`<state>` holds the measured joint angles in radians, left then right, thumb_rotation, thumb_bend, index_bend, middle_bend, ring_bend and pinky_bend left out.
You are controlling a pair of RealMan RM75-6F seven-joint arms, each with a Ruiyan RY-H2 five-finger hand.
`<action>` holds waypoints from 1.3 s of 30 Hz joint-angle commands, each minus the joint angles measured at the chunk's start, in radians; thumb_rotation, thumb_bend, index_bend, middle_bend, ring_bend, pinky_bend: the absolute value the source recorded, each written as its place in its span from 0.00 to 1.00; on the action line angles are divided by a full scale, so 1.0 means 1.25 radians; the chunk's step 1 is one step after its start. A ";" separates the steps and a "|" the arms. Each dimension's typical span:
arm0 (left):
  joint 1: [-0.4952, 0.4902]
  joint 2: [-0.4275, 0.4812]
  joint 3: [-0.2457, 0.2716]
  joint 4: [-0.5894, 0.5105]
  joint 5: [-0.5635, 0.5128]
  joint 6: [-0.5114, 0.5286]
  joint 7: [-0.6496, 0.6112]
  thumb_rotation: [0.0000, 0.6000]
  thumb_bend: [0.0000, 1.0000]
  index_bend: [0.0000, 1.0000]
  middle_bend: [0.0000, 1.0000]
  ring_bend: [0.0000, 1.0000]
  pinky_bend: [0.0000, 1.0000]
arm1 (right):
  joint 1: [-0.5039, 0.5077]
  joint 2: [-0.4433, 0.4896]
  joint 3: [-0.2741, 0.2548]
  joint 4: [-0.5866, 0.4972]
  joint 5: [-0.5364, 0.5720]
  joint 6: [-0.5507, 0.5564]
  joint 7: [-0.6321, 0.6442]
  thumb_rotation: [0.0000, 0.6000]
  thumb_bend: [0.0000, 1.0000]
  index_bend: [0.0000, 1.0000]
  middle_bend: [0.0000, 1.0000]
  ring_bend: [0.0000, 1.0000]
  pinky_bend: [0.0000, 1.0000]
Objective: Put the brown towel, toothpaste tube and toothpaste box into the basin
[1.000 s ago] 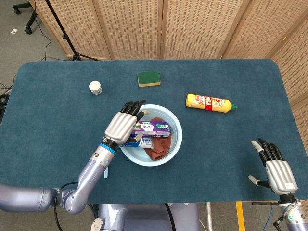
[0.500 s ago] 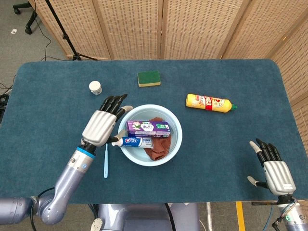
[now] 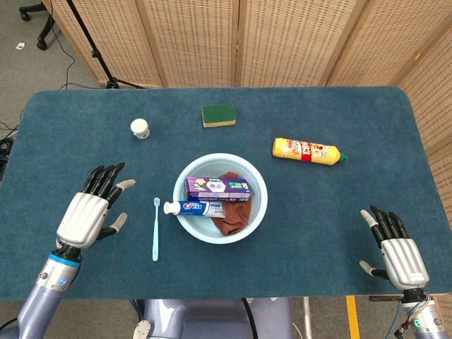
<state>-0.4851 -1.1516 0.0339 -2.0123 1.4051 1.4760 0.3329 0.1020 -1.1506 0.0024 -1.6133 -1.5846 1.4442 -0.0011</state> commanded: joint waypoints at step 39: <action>0.254 -0.144 0.013 0.344 0.150 0.157 -0.140 1.00 0.36 0.23 0.00 0.00 0.02 | -0.002 -0.020 -0.009 -0.011 -0.015 0.001 -0.077 1.00 0.10 0.00 0.00 0.00 0.00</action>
<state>-0.1681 -1.3312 0.0505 -1.5823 1.5919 1.6732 0.1586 0.0992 -1.1748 -0.0082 -1.6266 -1.6032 1.4461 -0.0975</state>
